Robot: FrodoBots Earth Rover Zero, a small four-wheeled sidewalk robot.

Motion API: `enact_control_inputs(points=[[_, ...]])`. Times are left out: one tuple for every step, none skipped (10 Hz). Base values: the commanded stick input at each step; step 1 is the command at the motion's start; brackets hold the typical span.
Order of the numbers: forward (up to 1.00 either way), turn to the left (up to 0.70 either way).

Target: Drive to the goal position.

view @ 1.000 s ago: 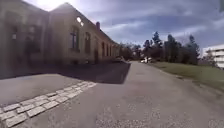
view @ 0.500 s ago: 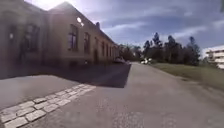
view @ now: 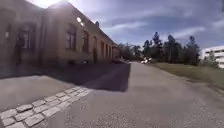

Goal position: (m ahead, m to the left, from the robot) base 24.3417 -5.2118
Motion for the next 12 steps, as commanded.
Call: enact_control_inputs(points=[[0.7, 0.06], [0.7, 0.06], [0.7, 0.06], [0.7, 0.06], [0.7, 0.06], [0.7, 0.06], [0.7, 0.06], [0.7, 0.06], [0.7, 0.06], [0.7, 0.06], [0.7, 0.06], [0.7, 0.03]])
